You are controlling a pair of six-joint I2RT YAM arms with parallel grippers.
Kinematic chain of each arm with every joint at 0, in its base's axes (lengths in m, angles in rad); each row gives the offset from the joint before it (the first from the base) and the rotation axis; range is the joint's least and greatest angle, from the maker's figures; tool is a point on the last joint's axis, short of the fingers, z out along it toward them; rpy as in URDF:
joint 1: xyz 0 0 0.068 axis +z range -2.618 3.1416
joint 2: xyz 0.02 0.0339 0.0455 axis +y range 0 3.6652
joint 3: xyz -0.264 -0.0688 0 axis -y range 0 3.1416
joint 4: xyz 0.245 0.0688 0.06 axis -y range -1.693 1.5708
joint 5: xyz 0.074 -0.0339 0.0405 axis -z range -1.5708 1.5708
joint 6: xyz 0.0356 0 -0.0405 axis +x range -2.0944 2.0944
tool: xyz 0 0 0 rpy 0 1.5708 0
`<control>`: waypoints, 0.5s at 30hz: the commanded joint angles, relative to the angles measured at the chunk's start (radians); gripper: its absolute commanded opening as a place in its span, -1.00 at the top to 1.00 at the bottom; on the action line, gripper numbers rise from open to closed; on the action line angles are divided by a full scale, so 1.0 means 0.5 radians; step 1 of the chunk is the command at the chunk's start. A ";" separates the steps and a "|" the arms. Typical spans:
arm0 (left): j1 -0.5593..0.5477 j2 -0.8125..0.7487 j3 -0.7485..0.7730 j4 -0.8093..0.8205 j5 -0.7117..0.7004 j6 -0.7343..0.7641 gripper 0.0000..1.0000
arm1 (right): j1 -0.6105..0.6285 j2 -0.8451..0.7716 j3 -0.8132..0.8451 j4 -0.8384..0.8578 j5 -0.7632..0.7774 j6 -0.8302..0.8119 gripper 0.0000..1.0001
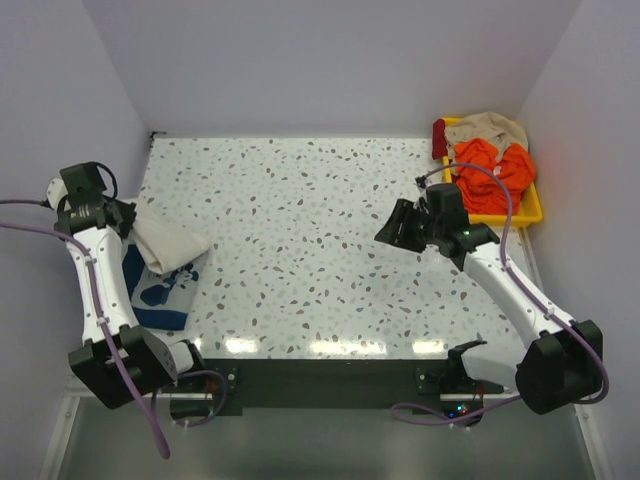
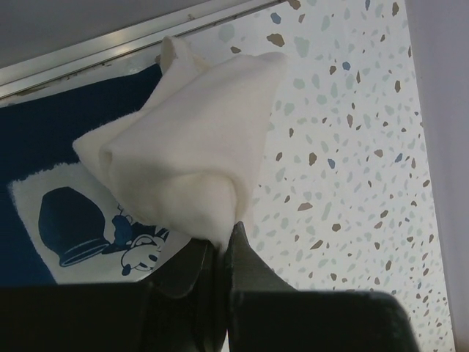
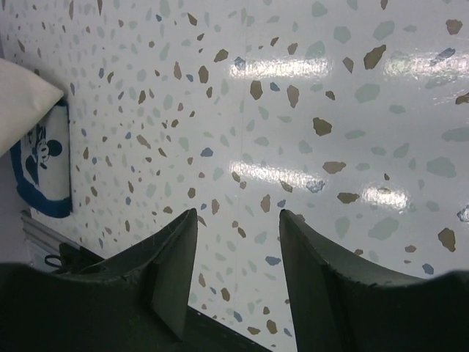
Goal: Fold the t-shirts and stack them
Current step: Neatly place the folded tshirt to the corner
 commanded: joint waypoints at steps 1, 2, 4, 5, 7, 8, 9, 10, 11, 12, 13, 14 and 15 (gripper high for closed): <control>0.025 -0.106 -0.074 0.049 -0.054 0.054 1.00 | 0.008 -0.067 -0.033 -0.008 -0.018 0.008 -0.04; 0.025 -0.121 -0.093 0.040 -0.066 0.051 1.00 | 0.011 -0.076 -0.037 -0.008 -0.018 0.008 -0.04; 0.025 -0.167 -0.154 0.030 -0.088 0.045 1.00 | 0.014 -0.085 -0.052 -0.008 -0.021 0.005 -0.04; 0.025 -0.189 -0.176 0.018 -0.127 0.039 1.00 | 0.014 -0.091 -0.061 -0.011 -0.024 0.005 -0.04; 0.022 -0.247 -0.234 -0.006 -0.183 0.030 1.00 | 0.017 -0.100 -0.076 -0.017 -0.024 -0.010 -0.04; 0.022 -0.269 -0.255 -0.046 -0.250 0.023 1.00 | 0.020 -0.106 -0.086 -0.017 -0.024 -0.016 -0.04; 0.022 -0.290 -0.301 -0.074 -0.293 0.017 0.99 | 0.020 -0.116 -0.110 -0.017 -0.024 -0.032 -0.05; 0.022 -0.336 -0.329 -0.101 -0.336 -0.004 0.81 | 0.023 -0.113 -0.122 -0.017 -0.039 -0.035 -0.05; 0.022 -0.367 -0.363 -0.150 -0.421 -0.016 0.22 | 0.020 -0.122 -0.135 -0.014 -0.051 -0.044 -0.05; 0.022 -0.400 -0.421 -0.169 -0.462 -0.026 -0.21 | 0.023 -0.131 -0.159 -0.008 -0.060 -0.050 -0.05; 0.025 -0.477 -0.442 -0.190 -0.502 -0.050 -0.59 | 0.023 -0.137 -0.174 0.004 -0.073 -0.053 -0.05; 0.022 -0.520 -0.464 -0.184 -0.532 -0.038 -1.00 | 0.026 -0.140 -0.187 0.004 -0.082 -0.062 -0.05; 0.025 -0.593 -0.491 -0.181 -0.548 -0.032 -1.00 | 0.026 -0.146 -0.193 -0.005 -0.082 -0.075 -0.06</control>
